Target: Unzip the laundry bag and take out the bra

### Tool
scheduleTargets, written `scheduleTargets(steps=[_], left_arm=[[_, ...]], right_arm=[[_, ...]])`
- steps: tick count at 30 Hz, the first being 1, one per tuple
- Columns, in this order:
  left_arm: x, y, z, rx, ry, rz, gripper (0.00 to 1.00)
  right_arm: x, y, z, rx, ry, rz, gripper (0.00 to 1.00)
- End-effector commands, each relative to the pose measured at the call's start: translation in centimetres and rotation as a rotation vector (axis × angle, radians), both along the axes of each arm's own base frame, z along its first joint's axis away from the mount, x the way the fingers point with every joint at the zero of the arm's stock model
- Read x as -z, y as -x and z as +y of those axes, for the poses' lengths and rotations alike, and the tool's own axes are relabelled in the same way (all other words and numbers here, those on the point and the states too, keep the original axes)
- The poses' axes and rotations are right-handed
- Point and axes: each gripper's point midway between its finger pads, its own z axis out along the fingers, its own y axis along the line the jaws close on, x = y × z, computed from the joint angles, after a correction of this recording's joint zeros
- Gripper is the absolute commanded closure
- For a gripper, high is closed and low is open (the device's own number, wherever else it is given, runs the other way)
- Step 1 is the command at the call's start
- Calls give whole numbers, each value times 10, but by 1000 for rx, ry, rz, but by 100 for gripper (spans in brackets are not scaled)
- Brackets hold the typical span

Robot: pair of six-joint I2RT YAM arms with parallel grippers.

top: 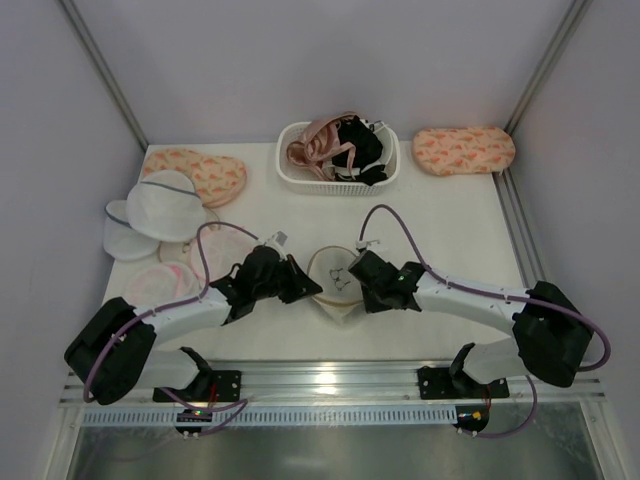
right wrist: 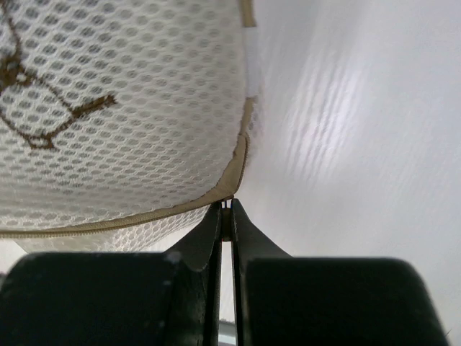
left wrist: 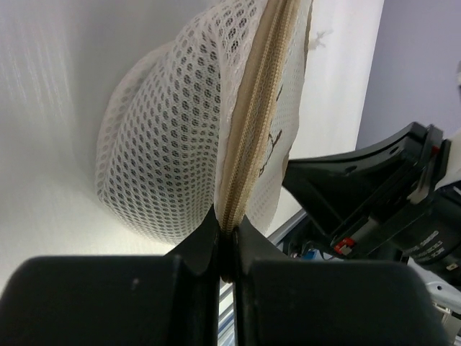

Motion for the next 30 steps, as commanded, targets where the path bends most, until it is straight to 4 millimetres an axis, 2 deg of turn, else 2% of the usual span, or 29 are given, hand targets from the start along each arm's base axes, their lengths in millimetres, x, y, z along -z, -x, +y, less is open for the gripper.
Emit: scheduleTargets(steps=[1, 3, 7, 11, 13, 14, 15, 16, 18, 20, 21, 23, 26, 27, 28, 29, 30], left_arm=[[-15, -13, -1, -1, 4, -61, 100], [-16, -14, -3, 11, 8, -67, 100], [-17, -14, -15, 75, 26, -63, 100], [-35, -28, -33, 127, 45, -113, 100], [-35, -35, -33, 125, 26, -128, 64], [-33, -39, -34, 123, 19, -129, 50], [-35, -46, -34, 108, 18, -141, 26], [-34, -49, -34, 102, 14, -138, 16], [-31, -54, -31, 85, 12, -127, 1], [-29, -53, -28, 65, 8, -110, 1], [-35, -50, -26, 59, 20, -117, 0], [-28, -42, -16, 25, 11, -85, 1], [-31, -26, -2, -9, 14, -74, 0], [-33, -19, -2, -13, 23, -61, 1], [-41, -14, -1, -13, 43, -73, 0], [-38, -9, 1, -13, 45, -64, 1], [-39, -4, -1, -9, 53, -57, 1]], right_arm=[[-18, -31, -62, 242, 192, -157, 96], [-30, -44, -71, 300, 188, -230, 96], [-42, -67, -72, 323, 155, -320, 96], [-47, -76, -71, 317, 167, -334, 96], [-47, -75, -67, 307, 148, -328, 96], [-47, -74, -67, 304, 142, -325, 96], [-47, -74, -66, 307, 136, -324, 96], [-45, -72, -67, 307, 132, -320, 96], [-46, -70, -66, 311, 116, -315, 96], [-46, -67, -68, 314, 105, -314, 96], [-46, -65, -67, 310, 92, -308, 96], [-49, -61, -63, 292, 55, -303, 96], [-46, -46, -28, 126, -100, -226, 96], [-56, -32, 10, -18, -282, -171, 96], [-55, -21, 23, -100, -350, -134, 96], [-61, -10, 39, -177, -433, -102, 96], [-77, 1, 61, -277, -558, -92, 96]])
